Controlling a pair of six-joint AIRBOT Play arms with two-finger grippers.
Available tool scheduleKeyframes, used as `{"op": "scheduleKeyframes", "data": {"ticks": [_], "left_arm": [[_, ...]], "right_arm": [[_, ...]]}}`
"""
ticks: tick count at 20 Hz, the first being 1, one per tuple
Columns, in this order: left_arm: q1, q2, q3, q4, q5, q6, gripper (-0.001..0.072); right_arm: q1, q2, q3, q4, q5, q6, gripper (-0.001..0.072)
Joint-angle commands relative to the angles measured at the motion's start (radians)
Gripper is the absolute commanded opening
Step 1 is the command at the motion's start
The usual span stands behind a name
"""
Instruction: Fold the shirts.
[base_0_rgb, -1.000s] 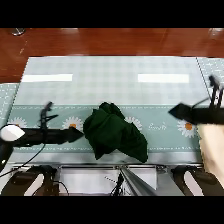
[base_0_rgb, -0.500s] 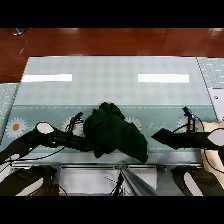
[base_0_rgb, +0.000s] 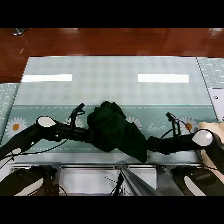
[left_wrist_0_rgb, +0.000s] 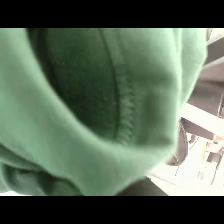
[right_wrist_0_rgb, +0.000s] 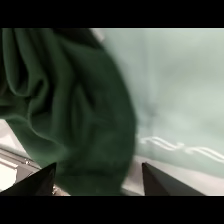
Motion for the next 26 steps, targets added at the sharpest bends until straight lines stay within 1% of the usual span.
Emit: {"op": "scheduleKeyframes", "data": {"ticks": [1, 3, 4, 5, 6, 7, 9, 10, 11, 12, 14, 15, 16, 17, 19, 20, 21, 23, 26], "left_arm": [[-0.001, -0.001, 0.017, -0.006, 0.003, 0.002, 0.0025], [0.000, -0.001, 0.017, -0.006, 0.003, 0.002, 0.0025], [0.000, -0.001, 0.017, -0.006, 0.004, 0.002, 0.0025], [0.000, -0.001, 0.018, -0.006, 0.005, 0.002, 0.0025], [0.001, -0.001, 0.024, -0.005, 0.003, 0.003, 0.0025], [0.017, -0.001, 0.042, 0.011, -0.019, 0.003, 0.0026], [0.106, 0.007, 0.124, 0.040, -0.123, 0.001, 0.0025], [0.178, 0.013, 0.193, 0.040, -0.178, -0.047, 0.0024], [0.247, 0.018, 0.275, 0.040, -0.207, -0.106, 0.0024], [0.314, 0.025, 0.383, 0.040, -0.221, -0.145, 0.0024], [0.405, 0.041, 0.623, 0.040, -0.227, -0.221, 0.0023], [0.440, 0.046, 0.768, 0.043, -0.225, -0.245, 0.0023], [0.465, 0.046, 0.921, 0.078, -0.222, -0.280, 0.0023], [0.482, 0.045, 1.064, 0.151, -0.221, -0.329, 0.0023], [0.493, 0.049, 1.343, 0.368, -0.243, -0.431, 0.0023], [0.491, 0.054, 1.470, 0.481, -0.272, -0.478, 0.0023], [0.492, 0.064, 1.569, 0.553, -0.303, -0.498, 0.0023], [0.492, 0.105, 1.707, 0.627, -0.340, -0.497, 0.0023], [0.492, 0.227, 1.716, 0.631, -0.341, -0.496, 0.0024]], "right_arm": [[0.135, -0.128, 0.000, 0.078, -0.151, -0.011, 0.0615], [0.175, -0.194, 0.000, 0.169, -0.256, -0.051, 0.0605], [0.185, -0.224, 0.005, 0.229, -0.292, -0.095, 0.0544], [0.185, -0.249, 0.013, 0.280, -0.309, -0.146, 0.0366], [0.185, -0.270, 0.031, 0.319, -0.306, -0.210, 0.0065], [0.184, -0.276, 0.061, 0.335, -0.290, -0.269, 0.0019], [0.163, -0.275, 0.196, 0.265, -0.214, -0.282, 0.0019], [0.127, -0.276, 0.310, 0.200, -0.167, -0.264, 0.0018], [0.084, -0.276, 0.439, 0.135, -0.136, -0.222, 0.0018], [0.037, -0.276, 0.600, 0.072, -0.111, -0.179, 0.0018], [-0.046, -0.276, 0.937, -0.010, -0.070, -0.124, 0.0018], [-0.080, -0.276, 1.106, -0.038, -0.048, -0.111, 0.0018], [-0.105, -0.276, 1.252, -0.062, -0.021, -0.104, 0.0017], [-0.121, -0.276, 1.387, -0.084, 0.019, -0.105, 0.0018], [-0.128, -0.275, 1.643, -0.131, 0.138, -0.105, 0.0018], [-0.128, -0.274, 1.740, -0.132, 0.196, -0.105, 0.0018], [-0.128, -0.260, 1.810, -0.130, 0.240, -0.107, 0.0018], [-0.128, -0.190, 1.831, -0.135, 0.256, -0.132, 0.0018], [-0.128, -0.077, 1.831, -0.173, 0.299, -0.143, 0.0018]]}}
